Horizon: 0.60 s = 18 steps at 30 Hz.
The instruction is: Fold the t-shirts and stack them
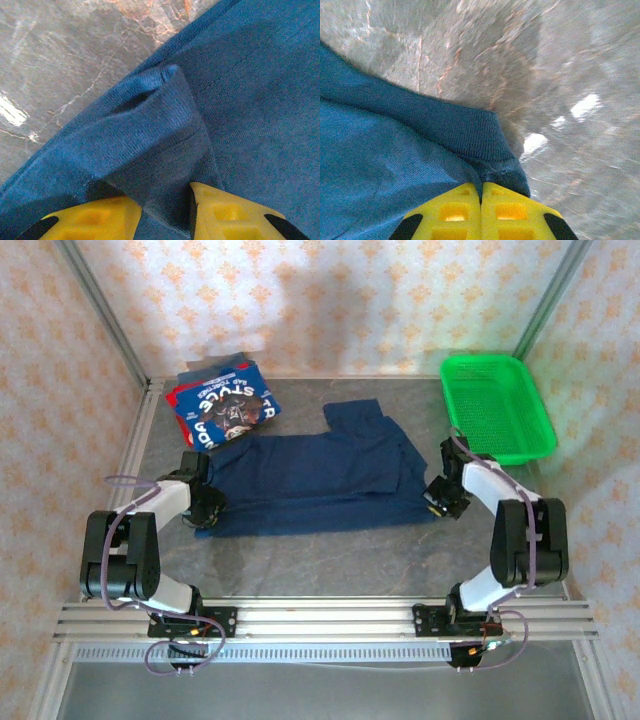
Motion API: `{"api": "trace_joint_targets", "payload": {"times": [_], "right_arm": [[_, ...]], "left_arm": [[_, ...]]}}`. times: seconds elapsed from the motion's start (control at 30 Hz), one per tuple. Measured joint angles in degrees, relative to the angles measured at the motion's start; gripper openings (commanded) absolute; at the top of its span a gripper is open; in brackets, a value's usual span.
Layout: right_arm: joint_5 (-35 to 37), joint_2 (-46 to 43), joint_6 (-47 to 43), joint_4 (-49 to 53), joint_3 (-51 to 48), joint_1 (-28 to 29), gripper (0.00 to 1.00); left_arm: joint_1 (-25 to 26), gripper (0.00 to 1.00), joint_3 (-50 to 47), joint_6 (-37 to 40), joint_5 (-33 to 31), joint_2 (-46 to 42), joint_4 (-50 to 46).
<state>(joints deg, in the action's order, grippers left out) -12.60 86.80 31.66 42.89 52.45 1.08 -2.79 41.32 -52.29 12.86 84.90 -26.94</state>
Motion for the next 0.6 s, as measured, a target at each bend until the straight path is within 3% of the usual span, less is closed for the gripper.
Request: {"api": "trace_joint_targets", "payload": {"times": [0.33, 0.47, 0.6], "right_arm": [[3.3, -9.7, 5.4, 6.6, -5.6, 0.4, 0.01], [4.6, -10.1, 7.4, 7.5, -8.7, 0.4, 0.08], [6.6, -9.5, 8.9, 7.2, -9.0, 0.4, 0.26]], "left_arm": [[0.0, 0.34, -0.6, 1.2, 0.2, -0.7, -0.1], [0.2, 0.39, -2.3, 1.4, 0.4, -2.6, -0.2], [0.2, 0.5, -3.4, 1.4, 0.5, -4.3, -0.8]]}}
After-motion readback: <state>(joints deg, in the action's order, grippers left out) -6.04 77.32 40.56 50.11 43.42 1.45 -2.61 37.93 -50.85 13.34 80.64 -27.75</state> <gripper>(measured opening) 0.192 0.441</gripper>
